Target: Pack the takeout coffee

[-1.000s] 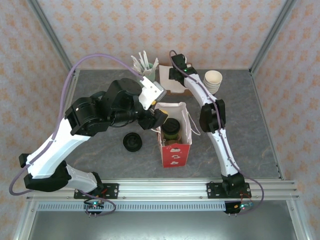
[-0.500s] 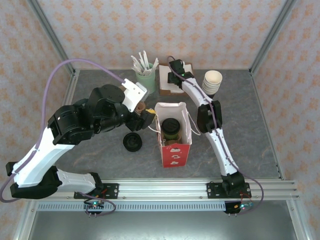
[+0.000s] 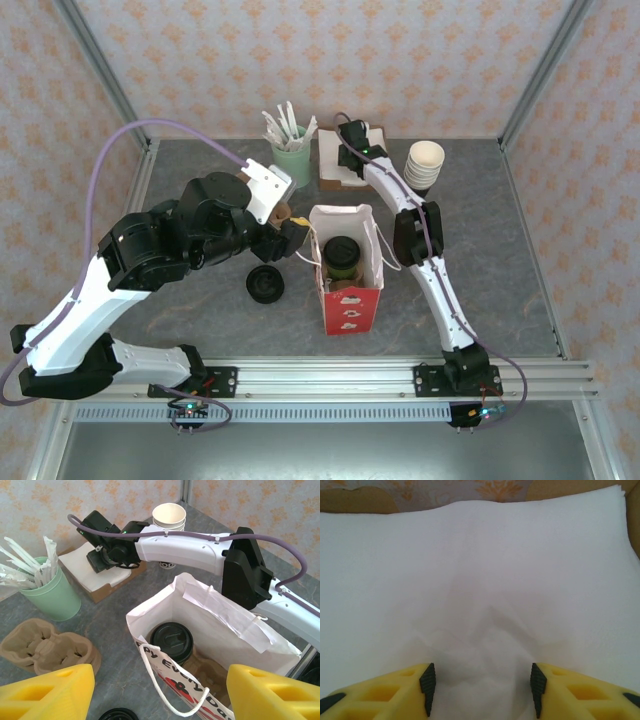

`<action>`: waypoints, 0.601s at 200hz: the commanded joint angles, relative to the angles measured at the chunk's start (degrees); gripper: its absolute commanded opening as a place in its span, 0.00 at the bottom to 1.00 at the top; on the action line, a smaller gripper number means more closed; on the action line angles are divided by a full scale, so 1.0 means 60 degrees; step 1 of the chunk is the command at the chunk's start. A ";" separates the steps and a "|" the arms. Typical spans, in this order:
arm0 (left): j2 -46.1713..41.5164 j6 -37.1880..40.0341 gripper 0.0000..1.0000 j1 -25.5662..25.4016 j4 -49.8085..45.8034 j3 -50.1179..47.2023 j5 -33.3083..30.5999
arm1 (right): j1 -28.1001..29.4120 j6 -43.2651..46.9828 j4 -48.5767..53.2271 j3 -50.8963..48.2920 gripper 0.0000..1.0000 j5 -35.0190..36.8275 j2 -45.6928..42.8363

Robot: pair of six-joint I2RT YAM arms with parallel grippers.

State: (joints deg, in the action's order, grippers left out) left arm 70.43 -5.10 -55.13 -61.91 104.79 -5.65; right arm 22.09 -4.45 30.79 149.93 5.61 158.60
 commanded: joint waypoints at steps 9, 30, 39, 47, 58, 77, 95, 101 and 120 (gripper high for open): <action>-0.0042 -0.0210 0.71 -0.0049 0.0213 0.0091 -0.0289 | -0.0019 0.0067 -0.0034 0.0281 0.43 -0.0039 0.0093; -0.0050 -0.0233 0.71 -0.0047 0.0182 0.0091 -0.0294 | -0.0020 0.0096 -0.0026 0.0280 0.32 -0.0117 -0.0014; -0.0048 -0.0232 0.71 -0.0050 0.0163 0.0094 -0.0303 | -0.0019 0.0142 -0.0048 0.0284 0.28 -0.0192 -0.0071; -0.0035 -0.0248 0.71 -0.0044 0.0145 0.0098 -0.0283 | -0.0022 0.0141 -0.0048 0.0282 0.26 -0.0216 -0.0134; -0.0035 -0.0243 0.71 -0.0045 0.0130 0.0098 -0.0289 | -0.0019 0.0156 -0.0062 0.0292 0.24 -0.0217 -0.0223; -0.0009 -0.0251 0.71 -0.0040 0.0128 0.0113 -0.0289 | -0.0031 0.0199 -0.0099 0.0281 0.22 -0.0246 -0.0414; 0.0019 -0.0253 0.71 -0.0044 0.0110 0.0131 -0.0260 | -0.0023 0.0282 -0.0147 0.0290 0.16 -0.0296 -0.0594; 0.0024 -0.0255 0.72 -0.0046 0.0109 0.0127 -0.0270 | -0.0022 0.0331 -0.0163 0.0283 0.14 -0.0318 -0.0659; 0.0067 -0.0272 0.71 -0.0043 0.0111 0.0148 -0.0241 | -0.0023 0.0432 -0.0208 0.0292 0.13 -0.0308 -0.0852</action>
State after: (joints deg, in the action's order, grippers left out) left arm 70.54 -6.07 -55.13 -61.93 104.79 -5.65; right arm 22.09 -3.07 30.39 149.95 4.27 158.56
